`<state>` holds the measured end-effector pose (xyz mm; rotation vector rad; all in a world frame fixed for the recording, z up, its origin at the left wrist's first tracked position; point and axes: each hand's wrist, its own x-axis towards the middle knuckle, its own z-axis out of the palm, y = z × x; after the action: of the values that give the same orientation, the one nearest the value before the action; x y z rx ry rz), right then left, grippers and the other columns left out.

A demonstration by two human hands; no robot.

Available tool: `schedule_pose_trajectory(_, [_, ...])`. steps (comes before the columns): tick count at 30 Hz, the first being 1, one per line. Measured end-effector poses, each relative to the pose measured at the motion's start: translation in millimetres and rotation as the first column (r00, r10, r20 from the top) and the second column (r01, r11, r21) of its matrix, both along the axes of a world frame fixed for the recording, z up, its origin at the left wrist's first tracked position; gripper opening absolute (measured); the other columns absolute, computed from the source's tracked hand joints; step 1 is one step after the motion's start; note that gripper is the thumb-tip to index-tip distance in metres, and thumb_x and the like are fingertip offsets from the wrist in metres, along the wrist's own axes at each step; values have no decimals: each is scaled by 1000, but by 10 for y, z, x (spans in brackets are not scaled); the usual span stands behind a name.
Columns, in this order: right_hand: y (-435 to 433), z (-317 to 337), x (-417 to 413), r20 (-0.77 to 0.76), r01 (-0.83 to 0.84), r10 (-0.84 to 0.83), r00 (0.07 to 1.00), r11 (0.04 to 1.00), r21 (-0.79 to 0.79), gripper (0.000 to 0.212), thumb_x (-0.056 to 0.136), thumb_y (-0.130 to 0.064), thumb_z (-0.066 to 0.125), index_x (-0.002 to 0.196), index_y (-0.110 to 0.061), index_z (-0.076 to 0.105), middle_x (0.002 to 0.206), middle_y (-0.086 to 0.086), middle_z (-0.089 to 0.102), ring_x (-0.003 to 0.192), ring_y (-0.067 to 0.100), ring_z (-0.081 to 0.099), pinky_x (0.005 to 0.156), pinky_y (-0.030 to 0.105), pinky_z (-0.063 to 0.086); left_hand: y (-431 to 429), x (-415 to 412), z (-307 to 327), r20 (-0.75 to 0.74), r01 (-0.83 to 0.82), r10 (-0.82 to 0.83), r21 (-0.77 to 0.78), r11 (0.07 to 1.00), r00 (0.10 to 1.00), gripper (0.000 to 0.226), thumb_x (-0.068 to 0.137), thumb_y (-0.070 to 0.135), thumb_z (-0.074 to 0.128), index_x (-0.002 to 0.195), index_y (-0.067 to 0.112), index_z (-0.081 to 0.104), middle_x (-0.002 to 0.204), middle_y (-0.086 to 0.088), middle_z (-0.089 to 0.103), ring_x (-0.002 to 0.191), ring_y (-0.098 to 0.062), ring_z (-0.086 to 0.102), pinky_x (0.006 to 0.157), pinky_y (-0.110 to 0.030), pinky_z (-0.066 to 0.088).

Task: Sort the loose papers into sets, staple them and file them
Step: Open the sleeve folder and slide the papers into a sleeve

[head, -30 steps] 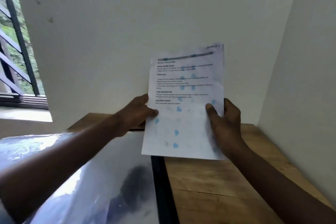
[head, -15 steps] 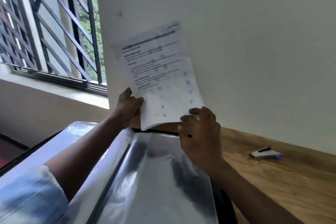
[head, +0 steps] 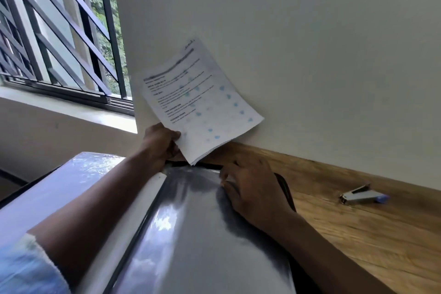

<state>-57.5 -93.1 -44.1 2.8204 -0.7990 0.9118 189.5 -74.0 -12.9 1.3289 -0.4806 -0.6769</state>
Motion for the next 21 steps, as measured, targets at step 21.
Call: schedule_pose_trajectory(21, [-68,218,-208,-27,-84,80,996,985,-152,6,97,-30,56,92,-29,53,86,-16,54,76,11,49,100,46,40,123,-226,57,-244,299,-403,-369,880,882,28,97,-16,53,118,2,60,102,-12,79,93,-33,78,70,-41,65])
